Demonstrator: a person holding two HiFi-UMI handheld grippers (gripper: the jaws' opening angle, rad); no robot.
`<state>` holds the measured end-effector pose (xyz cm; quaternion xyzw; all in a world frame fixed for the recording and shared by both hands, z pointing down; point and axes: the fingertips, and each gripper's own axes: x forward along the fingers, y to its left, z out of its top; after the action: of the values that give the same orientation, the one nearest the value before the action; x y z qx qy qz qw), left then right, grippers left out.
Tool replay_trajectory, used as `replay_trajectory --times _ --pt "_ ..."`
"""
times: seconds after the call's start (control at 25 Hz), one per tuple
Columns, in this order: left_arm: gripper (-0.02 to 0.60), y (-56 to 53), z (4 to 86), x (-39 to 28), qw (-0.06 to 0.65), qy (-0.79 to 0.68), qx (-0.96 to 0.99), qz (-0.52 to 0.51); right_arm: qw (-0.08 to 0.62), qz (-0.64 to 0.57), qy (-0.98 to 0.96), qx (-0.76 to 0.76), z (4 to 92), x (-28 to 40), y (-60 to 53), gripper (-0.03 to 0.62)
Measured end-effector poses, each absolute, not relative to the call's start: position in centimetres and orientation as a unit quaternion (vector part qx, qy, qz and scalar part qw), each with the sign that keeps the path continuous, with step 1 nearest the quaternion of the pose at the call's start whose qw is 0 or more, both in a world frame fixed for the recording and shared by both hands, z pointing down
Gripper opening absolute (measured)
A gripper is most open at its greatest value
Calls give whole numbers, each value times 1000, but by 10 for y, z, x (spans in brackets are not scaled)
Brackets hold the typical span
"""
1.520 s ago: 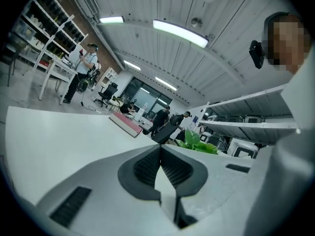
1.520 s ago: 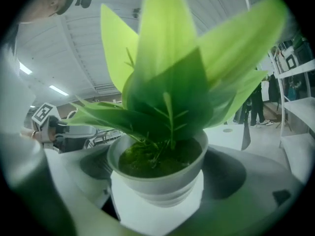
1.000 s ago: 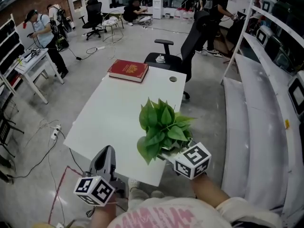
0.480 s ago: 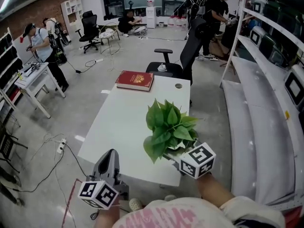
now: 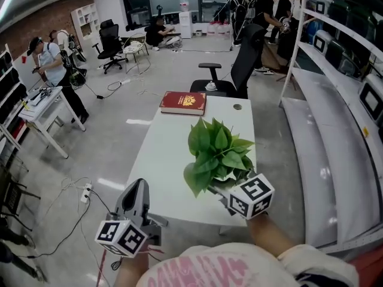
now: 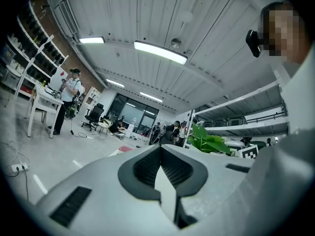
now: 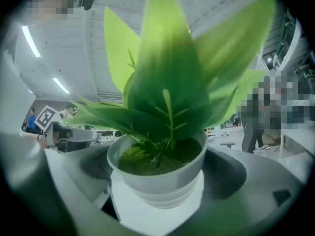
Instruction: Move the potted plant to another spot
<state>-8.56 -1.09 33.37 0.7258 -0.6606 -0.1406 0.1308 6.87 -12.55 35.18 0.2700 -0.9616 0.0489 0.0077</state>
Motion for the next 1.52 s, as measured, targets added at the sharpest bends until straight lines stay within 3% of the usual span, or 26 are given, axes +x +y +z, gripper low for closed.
replay_trajectory --times 0.68,1.52 --pt "3 16 351 -179 146 -669 711 -160 19 71 -959 274 376 -20 -115 545" --pt "3 -123 366 -165 172 -635 738 -149 12 114 -958 264 382 -23 -229 543"
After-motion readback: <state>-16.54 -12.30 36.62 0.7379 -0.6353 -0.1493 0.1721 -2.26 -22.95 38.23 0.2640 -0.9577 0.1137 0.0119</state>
